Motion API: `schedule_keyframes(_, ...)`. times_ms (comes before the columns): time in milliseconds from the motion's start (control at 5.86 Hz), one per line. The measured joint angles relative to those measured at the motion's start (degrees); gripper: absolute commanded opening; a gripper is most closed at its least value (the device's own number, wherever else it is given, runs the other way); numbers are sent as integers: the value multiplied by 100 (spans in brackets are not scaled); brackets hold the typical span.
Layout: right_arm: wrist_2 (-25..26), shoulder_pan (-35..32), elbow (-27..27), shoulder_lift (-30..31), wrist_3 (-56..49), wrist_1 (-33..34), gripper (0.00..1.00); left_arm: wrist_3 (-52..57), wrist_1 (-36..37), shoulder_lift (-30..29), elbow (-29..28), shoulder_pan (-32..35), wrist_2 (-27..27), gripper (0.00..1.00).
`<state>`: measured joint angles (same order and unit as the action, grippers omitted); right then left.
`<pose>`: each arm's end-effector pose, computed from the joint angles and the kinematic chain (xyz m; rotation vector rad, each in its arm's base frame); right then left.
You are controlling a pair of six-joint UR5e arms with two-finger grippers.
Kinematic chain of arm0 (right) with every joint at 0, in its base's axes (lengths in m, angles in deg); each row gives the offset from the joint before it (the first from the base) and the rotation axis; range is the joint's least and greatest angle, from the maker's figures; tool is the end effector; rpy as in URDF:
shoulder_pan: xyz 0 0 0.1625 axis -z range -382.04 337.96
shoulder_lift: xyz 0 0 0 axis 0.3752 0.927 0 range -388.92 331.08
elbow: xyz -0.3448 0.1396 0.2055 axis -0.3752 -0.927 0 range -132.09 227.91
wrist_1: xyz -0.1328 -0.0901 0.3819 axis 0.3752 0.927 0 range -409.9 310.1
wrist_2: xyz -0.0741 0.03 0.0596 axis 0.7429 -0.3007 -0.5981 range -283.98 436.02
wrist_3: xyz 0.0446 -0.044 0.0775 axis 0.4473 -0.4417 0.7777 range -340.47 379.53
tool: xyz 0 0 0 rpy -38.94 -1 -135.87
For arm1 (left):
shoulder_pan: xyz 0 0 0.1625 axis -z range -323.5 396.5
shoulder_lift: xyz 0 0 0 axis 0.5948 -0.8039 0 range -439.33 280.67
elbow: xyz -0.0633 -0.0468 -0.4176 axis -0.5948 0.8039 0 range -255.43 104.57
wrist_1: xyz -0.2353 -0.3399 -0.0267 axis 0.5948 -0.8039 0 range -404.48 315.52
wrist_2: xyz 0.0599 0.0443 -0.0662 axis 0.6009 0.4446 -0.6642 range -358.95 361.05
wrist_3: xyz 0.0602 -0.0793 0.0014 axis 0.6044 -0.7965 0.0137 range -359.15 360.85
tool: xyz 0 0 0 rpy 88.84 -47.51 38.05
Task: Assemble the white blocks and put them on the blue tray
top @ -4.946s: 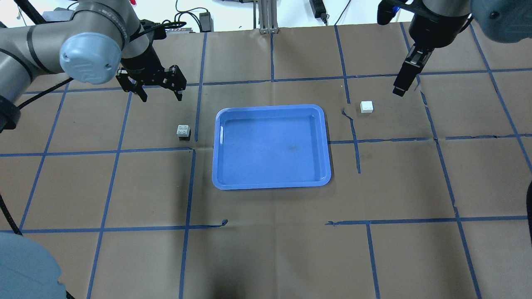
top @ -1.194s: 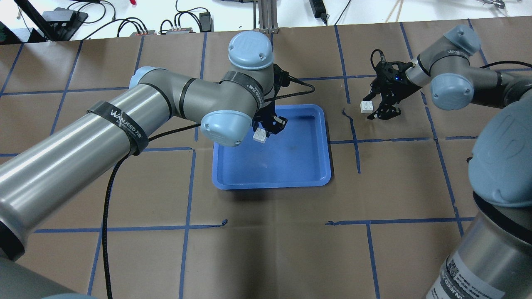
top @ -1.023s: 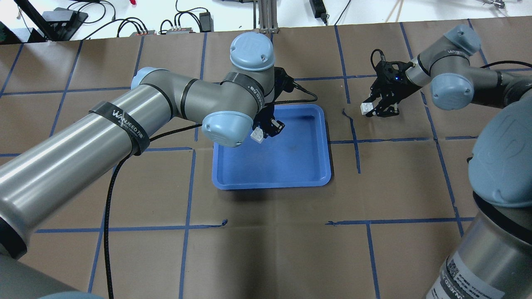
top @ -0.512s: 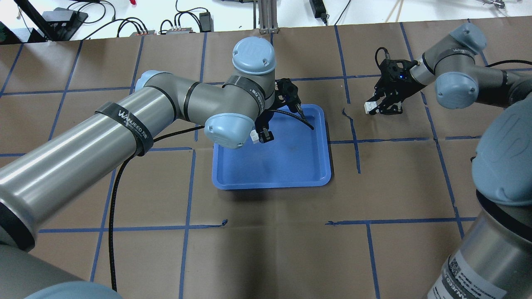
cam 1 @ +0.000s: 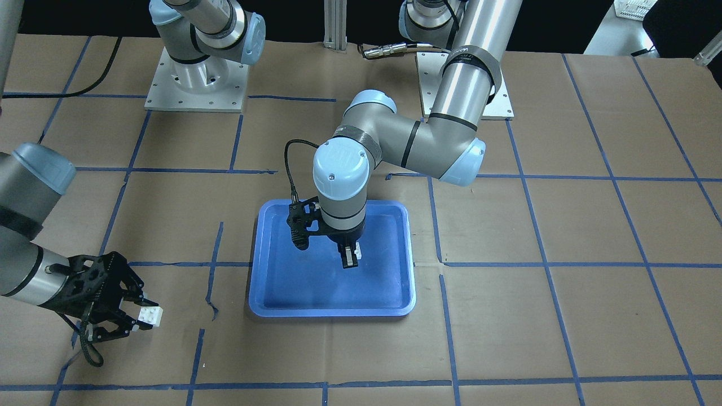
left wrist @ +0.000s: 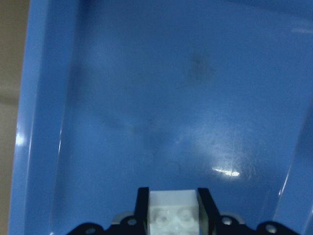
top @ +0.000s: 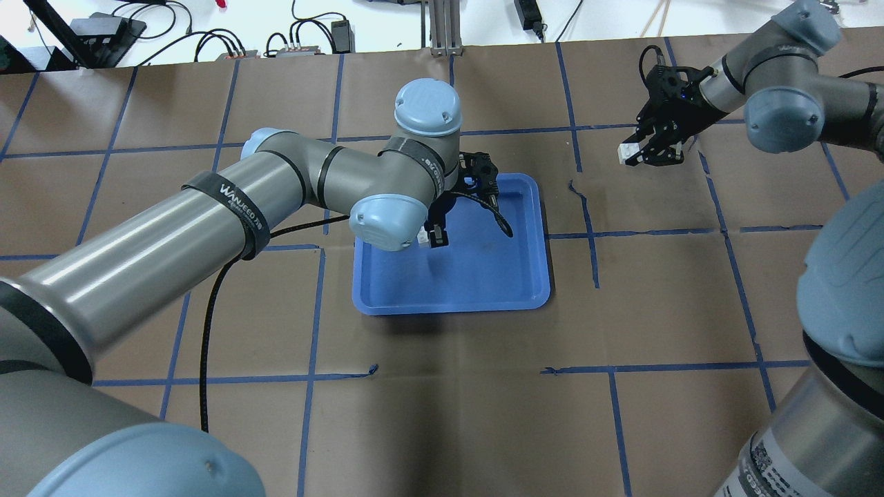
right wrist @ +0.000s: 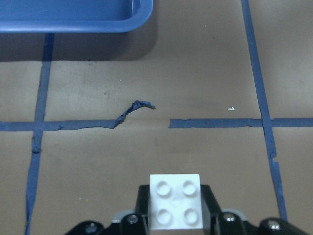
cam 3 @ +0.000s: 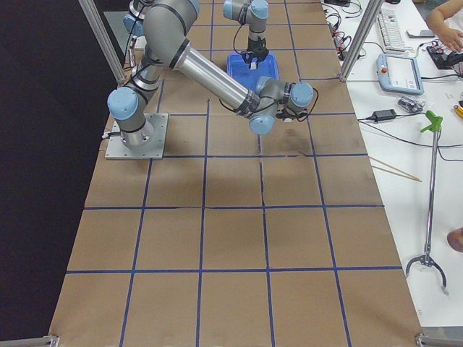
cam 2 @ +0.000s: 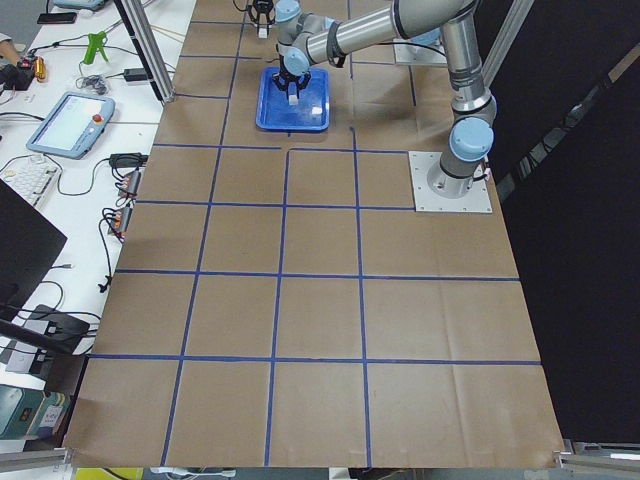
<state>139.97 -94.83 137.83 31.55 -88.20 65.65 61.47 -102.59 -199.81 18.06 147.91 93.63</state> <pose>-0.0215 -0.6680 0.2434 -1.9899 2.0032 -0.5346 -0.3524 -0.5459 0.2065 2.0421 2.3462 0.0768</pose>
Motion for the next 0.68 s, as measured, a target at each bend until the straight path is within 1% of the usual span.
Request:
schedule_keyframes(171, -12, -19, 105, 324, 6, -211, 18, 81, 46, -47, 29, 35, -8, 71)
schedule_keyframes(341, -150, -36, 385, 714, 6, -300, 18, 130, 90, -47, 62, 131, -3, 98)
schedule_keyframes(512, -360, -52, 692, 1048, 14, -313, 18, 155, 120, -38, 82, 216, 0, 98)
schedule_keyframes(682, -456, -56, 866, 1201, 21, -303, 18, 157, 130, -12, 97, 247, -13, 98)
